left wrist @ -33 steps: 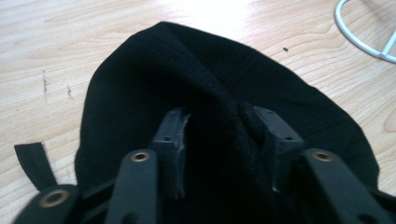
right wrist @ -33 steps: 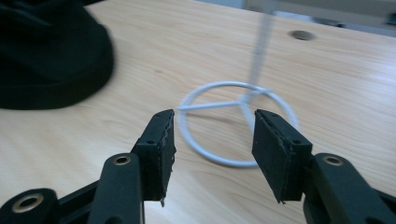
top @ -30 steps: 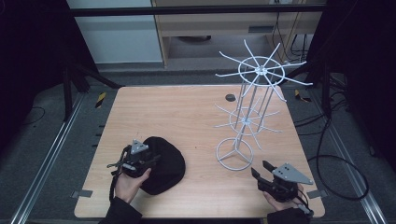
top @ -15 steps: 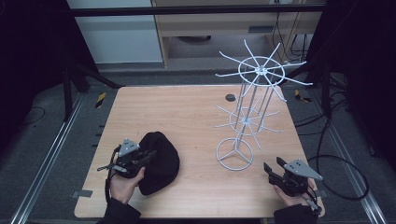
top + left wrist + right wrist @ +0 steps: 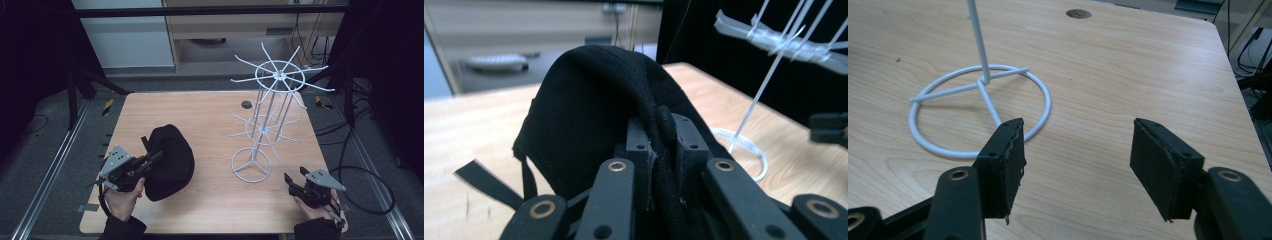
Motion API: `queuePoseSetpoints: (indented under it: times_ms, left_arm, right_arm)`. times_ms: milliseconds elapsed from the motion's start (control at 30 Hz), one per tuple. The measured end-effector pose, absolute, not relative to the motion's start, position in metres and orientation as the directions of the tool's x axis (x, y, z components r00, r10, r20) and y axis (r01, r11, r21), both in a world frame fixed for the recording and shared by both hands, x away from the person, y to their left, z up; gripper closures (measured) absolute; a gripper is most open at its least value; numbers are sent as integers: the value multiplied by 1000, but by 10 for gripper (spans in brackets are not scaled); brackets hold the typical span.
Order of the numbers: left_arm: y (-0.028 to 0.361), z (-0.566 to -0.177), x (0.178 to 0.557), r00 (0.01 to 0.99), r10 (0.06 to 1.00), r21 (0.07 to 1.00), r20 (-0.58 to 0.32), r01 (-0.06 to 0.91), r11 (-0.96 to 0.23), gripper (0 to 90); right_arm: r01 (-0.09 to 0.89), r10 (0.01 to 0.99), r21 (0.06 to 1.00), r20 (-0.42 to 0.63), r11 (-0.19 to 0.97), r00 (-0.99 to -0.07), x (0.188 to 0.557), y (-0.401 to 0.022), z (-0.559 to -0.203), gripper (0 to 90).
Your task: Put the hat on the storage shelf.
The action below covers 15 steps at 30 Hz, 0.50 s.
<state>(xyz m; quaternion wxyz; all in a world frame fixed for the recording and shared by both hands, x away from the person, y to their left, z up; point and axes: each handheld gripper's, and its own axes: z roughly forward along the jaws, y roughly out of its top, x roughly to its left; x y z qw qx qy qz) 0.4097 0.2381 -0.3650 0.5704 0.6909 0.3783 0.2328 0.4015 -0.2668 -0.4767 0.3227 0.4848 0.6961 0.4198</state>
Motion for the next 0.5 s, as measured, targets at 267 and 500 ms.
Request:
queuePoseSetpoints:
  times_ms: [267, 500]
  left_arm:
    - [236, -330, 403, 649, 754, 989, -104, 144, 12, 798]
    - [225, -306, 409, 676, 730, 994, -106, 83, 67, 798]
  right_arm:
    - [407, 949, 895, -50, 181, -312, 403, -268, -478, 367]
    - [402, 950, 896, -60, 187, -307, 404, -269, -479, 358]
